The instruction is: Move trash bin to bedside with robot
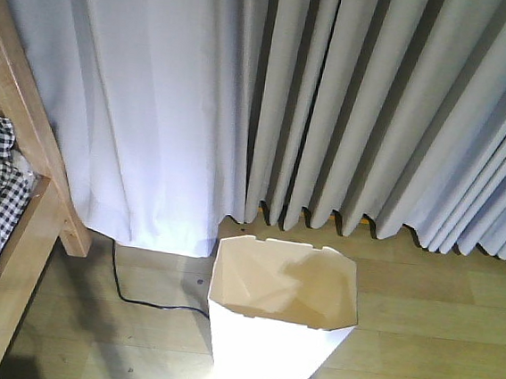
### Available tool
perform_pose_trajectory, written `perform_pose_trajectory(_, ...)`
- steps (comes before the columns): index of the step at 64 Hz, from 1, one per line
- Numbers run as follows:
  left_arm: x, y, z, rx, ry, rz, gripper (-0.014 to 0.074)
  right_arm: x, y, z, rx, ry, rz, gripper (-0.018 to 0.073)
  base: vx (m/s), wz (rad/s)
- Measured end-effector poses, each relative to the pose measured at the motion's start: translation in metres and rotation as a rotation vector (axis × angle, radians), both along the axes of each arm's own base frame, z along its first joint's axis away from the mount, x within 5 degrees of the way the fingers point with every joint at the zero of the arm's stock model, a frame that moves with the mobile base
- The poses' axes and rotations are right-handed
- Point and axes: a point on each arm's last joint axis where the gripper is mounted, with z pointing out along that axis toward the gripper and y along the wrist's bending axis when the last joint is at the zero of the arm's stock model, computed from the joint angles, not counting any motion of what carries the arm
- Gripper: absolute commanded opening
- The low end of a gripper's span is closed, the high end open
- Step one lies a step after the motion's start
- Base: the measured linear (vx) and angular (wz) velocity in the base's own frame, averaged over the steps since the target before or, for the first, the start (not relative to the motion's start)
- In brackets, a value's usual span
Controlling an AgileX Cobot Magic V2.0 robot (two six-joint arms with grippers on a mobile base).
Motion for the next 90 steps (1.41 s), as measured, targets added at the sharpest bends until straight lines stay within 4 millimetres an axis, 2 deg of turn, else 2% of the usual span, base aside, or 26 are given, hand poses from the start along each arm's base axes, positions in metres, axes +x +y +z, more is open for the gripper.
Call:
perform_pose_trajectory(18, 0.000, 0.000, 0.000, 0.000, 0.000, 0.000, -0.0006, 0.000, 0.000, 0.000, 0.000, 0.001, 0.001, -0.0011, 0.00, 0.00)
perform_pose_trajectory(28, 0.000, 0.000, 0.000, 0.000, 0.000, 0.000, -0.0006, -0.007, 0.002, 0.004, -0.043, -0.043, 0.007, -0.0011, 0.00, 0.00)
perform_pose_trajectory(42, 0.000, 0.000, 0.000, 0.000, 0.000, 0.000, -0.0006, -0.024, 0.014, 0.003, -0.163, -0.072, 0.158, -0.0011, 0.00, 0.00)
perform_pose_trajectory(48, 0.000, 0.000, 0.000, 0.000, 0.000, 0.000, -0.0006, -0.028, 0.014, -0.008, -0.149, -0.113, 0.152, -0.0011, 0.00, 0.00)
perform_pose_trajectory(56, 0.000, 0.000, 0.000, 0.000, 0.000, 0.000, -0.0006, -0.031, 0.012, -0.040, -0.083, -0.139, 0.126, -0.0011, 0.00, 0.00)
perform_pose_trajectory(60, 0.000, 0.000, 0.000, 0.000, 0.000, 0.000, -0.0006, -0.033, 0.012, -0.048, -0.067, -0.143, 0.121, -0.0011, 0.00, 0.00)
perform_pose_trajectory(90, 0.000, 0.000, 0.000, 0.000, 0.000, 0.000, -0.0006, -0.033, 0.011, -0.049, -0.072, -0.146, 0.115, -0.0011, 0.00, 0.00)
